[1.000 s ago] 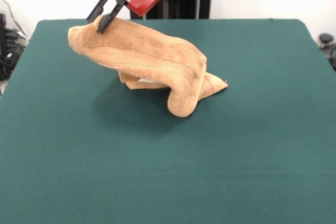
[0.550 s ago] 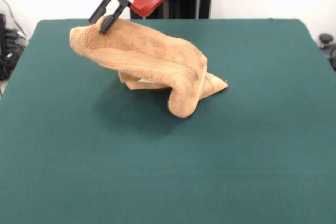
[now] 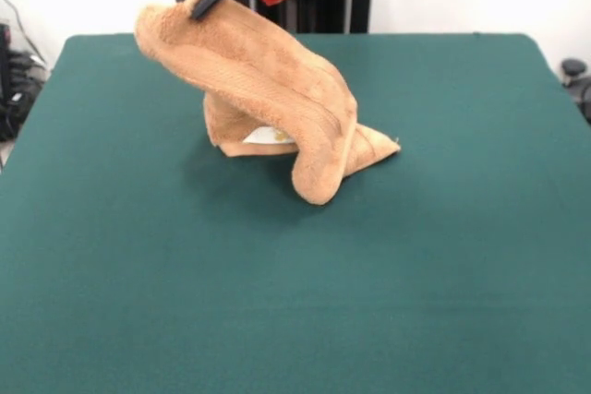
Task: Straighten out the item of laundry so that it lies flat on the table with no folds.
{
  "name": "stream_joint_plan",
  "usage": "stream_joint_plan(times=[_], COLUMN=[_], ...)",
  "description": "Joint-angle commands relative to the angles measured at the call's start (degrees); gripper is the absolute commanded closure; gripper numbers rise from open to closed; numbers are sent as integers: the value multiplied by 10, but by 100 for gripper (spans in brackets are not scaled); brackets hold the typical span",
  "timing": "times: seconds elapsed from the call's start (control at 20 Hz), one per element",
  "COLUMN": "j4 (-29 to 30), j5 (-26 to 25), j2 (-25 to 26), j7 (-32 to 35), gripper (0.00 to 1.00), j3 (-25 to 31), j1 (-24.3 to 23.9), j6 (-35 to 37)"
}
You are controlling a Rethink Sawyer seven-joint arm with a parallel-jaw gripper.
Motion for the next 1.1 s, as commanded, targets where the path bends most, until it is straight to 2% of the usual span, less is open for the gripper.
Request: stream_joint_plan(times=[0.05,0.9,0.95,1.1], j4=[-27,-29,4,11], j5=[-29,-38,-43,-46], j2=[19,16,19,18], j7=[-110,-100,-76,-76], gripper=[100,100,100,100], j3=[75,81,78,79], j1=[-1,0,9,10], j6=[54,58,33,23])
